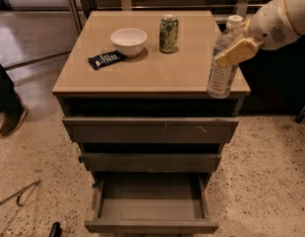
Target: Place blue plastic bottle into bottom drawer
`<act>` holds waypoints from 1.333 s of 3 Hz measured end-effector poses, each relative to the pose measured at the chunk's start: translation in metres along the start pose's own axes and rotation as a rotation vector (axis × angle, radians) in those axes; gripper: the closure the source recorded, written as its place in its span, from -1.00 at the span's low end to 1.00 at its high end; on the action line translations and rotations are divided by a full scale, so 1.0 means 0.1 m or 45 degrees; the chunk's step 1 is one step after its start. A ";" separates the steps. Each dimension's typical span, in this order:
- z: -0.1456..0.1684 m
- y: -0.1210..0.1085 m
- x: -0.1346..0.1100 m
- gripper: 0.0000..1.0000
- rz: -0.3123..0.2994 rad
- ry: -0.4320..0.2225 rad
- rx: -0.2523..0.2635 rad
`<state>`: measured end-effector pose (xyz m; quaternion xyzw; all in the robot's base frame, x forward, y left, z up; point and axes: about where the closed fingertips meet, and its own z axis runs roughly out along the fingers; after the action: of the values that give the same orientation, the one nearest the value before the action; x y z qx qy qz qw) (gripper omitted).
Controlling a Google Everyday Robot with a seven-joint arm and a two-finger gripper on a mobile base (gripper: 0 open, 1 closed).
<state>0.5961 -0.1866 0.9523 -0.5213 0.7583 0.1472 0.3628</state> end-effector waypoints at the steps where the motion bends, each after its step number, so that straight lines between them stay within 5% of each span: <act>1: 0.00 0.04 0.00 1.00 -0.008 0.001 -0.002; 3: 0.10 0.69 0.03 1.00 -0.137 -0.018 -0.022; 4: 0.38 0.92 0.34 1.00 -0.112 -0.084 -0.023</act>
Offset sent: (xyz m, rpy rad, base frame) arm -0.0656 0.0312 -0.0056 -0.0684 -0.0537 0.1092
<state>0.5217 -0.1490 0.8879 -0.5522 0.7209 0.1550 0.3891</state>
